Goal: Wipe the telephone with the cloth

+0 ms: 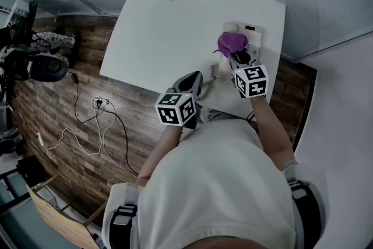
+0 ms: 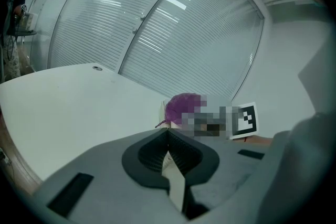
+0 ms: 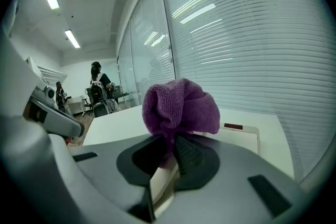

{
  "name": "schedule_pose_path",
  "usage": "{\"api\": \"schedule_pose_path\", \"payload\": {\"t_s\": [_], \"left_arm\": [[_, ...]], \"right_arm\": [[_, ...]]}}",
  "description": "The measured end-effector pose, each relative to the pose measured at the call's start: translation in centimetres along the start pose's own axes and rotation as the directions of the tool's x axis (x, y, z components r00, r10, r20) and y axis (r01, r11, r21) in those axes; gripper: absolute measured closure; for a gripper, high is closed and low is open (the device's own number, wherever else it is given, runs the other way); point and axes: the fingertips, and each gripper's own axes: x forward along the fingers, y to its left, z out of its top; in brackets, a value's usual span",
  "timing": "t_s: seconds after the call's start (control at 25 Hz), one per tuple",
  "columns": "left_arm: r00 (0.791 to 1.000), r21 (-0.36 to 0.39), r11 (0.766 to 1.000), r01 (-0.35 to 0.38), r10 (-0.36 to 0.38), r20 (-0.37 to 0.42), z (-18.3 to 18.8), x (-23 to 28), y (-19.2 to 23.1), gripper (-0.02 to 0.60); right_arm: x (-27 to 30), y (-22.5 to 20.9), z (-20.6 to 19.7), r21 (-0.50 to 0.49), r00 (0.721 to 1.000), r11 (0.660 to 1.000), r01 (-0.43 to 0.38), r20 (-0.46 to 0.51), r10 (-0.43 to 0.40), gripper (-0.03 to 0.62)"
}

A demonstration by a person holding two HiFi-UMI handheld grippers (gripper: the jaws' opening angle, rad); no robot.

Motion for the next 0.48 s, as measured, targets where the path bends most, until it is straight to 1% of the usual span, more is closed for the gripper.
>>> {"api": "schedule_pose_path", "payload": {"t_s": [0.48], "left_arm": [[1.0, 0.006, 1.0, 0.005, -0.005, 0.0, -1.5, -1.5, -1.0, 0.56]], "right_arm": [[-2.1, 2.1, -2.5, 0.002, 0.999, 1.0, -0.025, -0.027, 0.025, 0.548]]}}
